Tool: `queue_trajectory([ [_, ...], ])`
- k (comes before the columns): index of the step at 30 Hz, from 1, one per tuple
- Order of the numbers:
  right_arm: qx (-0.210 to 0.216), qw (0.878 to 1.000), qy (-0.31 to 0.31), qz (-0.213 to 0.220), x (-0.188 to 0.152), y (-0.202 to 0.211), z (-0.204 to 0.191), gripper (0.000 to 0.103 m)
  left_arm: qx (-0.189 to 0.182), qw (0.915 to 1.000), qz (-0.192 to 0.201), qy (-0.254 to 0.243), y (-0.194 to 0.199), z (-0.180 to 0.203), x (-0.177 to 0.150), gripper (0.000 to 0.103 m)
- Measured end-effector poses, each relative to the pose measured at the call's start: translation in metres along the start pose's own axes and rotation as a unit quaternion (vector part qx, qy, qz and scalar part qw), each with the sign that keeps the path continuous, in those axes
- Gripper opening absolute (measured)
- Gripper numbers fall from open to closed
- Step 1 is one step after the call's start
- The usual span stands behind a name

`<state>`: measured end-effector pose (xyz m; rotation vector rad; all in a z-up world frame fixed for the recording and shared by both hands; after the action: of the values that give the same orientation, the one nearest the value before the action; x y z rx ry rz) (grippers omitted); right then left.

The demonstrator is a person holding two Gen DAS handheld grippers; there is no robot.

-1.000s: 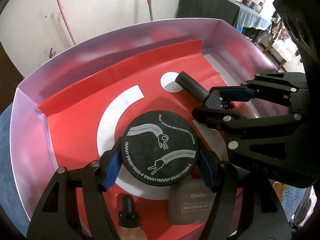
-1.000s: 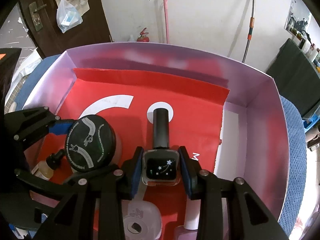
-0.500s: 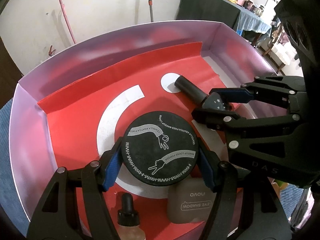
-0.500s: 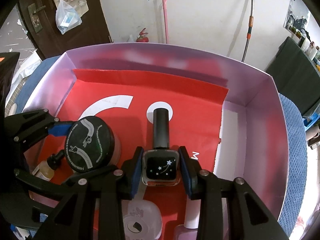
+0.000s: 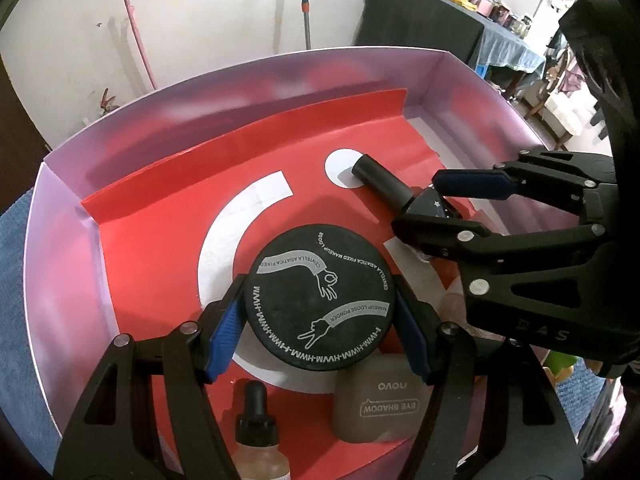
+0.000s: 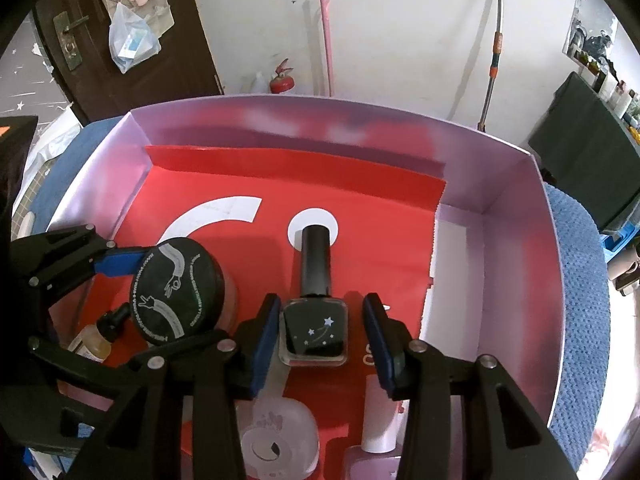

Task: Organize rigid objects
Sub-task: 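Open both tools and withdraw them from the pink box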

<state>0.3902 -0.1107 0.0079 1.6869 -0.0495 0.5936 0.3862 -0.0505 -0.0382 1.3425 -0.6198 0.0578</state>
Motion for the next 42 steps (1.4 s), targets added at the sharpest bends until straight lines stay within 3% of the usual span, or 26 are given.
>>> queue_trajectory([
  [14,-0.008,0.999,-0.025,0.038,-0.002,0.046,0.018,0.052,0.003,0.9993,0.033,0.017,0.027,0.004,0.006,0.067],
  [23,-0.016,0.995,-0.026,0.098,-0.008,0.112,0.016,0.063,0.005,0.9961,0.087,0.018,0.084,0.019,-0.004,0.068],
  [24,-0.017,0.994,-0.025,0.105,-0.009,0.119,0.013,0.065,0.006,0.9955,0.093,0.018,0.089,0.021,-0.005,0.072],
  [25,-0.017,0.993,-0.023,0.113,-0.010,0.127,0.011,0.069,0.005,0.9943,0.105,0.019,0.098,0.024,-0.007,0.077],
  [34,-0.033,0.978,0.008,0.206,-0.046,0.206,-0.017,0.098,0.026,0.9798,0.198,0.006,0.164,0.045,-0.040,0.080],
  [37,-0.039,0.972,0.010,0.231,-0.062,0.226,-0.025,0.102,0.047,0.9718,0.231,0.010,0.182,0.048,-0.057,0.088],
  [42,-0.036,0.963,0.009,0.266,-0.093,0.252,-0.037,0.103,0.064,0.9588,0.276,0.024,0.206,0.053,-0.080,0.089],
])
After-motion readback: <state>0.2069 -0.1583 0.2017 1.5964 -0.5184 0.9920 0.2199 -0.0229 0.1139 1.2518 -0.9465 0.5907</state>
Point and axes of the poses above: each gripper's, at about its wrist camera, not at the fingertips, and y roughly against the way its jaws point, z to its right, x to its top, the point moved 10 cm from there along -y, roughly the way its jaws point, and after that the axes turned 1 degree about x, right-handed, at the moved point
